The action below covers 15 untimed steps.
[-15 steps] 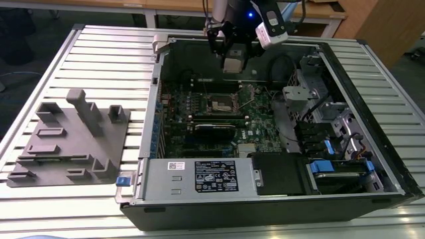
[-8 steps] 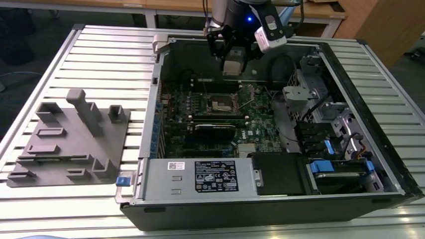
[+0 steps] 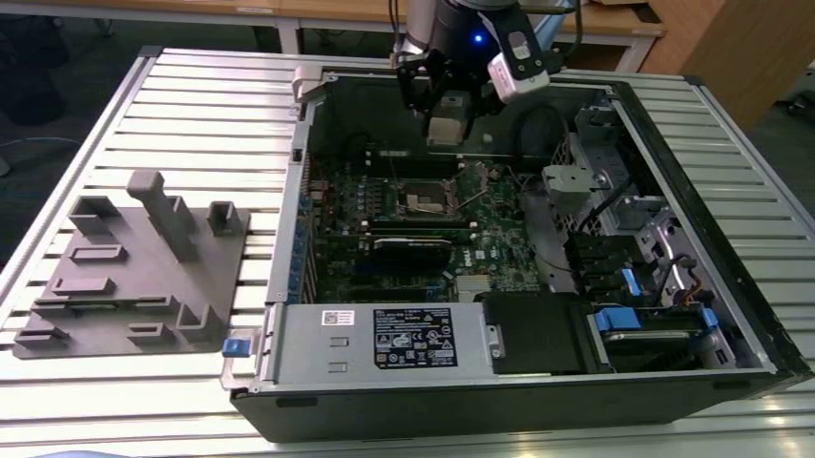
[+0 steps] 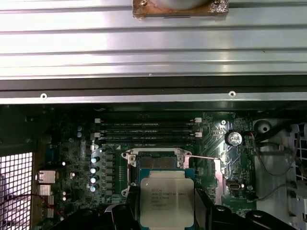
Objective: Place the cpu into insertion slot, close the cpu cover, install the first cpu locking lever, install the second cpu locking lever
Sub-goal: 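Place the cpu into insertion slot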
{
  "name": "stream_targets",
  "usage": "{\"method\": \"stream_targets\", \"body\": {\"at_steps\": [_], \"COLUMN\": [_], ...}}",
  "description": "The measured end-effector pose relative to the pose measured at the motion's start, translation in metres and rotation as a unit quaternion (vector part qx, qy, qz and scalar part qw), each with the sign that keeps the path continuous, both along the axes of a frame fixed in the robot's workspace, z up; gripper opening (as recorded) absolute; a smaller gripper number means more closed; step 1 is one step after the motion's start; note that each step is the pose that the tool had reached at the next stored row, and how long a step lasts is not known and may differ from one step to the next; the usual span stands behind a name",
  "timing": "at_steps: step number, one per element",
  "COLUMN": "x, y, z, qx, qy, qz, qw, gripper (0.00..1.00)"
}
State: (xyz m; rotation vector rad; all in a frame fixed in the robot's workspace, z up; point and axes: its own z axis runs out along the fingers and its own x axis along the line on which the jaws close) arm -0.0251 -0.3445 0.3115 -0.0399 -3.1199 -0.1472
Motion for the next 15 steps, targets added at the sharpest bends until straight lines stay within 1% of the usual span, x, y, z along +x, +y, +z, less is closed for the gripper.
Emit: {"method": "stream_targets", "body": {"at_steps": [5,11,15], "x": [-0.0002,-0.0012,-0.0013], "y": [-0.0002,-0.0003,-0.0003], "z": [-0.0043,-0.0088,-0.0094], "qx": [0.0002,0.0002,0.0000], "qy": [-0.0002,-0.0039,-0.0041], "qz": [0.001,0.004,0.005], "qw": [1.0000,1.0000,1.0000], "gripper": [0.54,0.54,0.54]}}
